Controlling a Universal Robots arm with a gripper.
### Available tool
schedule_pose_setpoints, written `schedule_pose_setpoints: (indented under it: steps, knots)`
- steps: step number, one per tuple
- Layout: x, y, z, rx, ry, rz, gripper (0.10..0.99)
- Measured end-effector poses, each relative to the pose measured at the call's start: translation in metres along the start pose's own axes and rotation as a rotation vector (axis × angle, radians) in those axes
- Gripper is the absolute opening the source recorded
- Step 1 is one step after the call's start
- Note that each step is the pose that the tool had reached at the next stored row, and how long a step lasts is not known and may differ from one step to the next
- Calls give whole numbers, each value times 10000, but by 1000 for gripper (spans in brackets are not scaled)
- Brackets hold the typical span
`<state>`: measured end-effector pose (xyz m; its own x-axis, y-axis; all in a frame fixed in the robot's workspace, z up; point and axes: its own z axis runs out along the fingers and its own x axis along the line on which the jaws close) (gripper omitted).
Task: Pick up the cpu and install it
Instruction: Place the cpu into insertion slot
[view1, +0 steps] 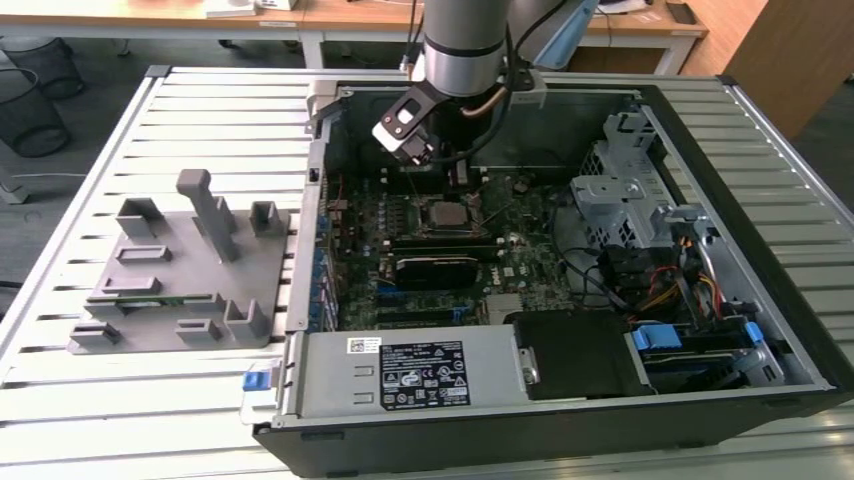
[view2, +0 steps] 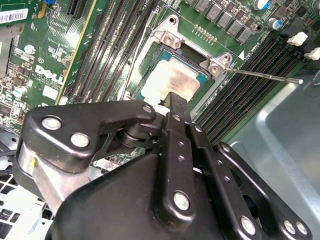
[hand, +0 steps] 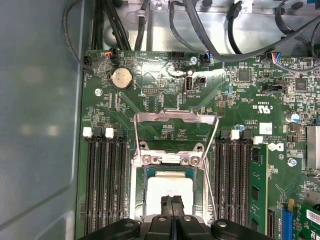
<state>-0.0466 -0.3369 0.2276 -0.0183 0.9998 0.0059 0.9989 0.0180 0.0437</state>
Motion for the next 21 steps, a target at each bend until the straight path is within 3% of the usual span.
schedule_pose_setpoints:
  steps: [21]
  knots:
    - [0, 2, -43, 1, 0, 0, 106]
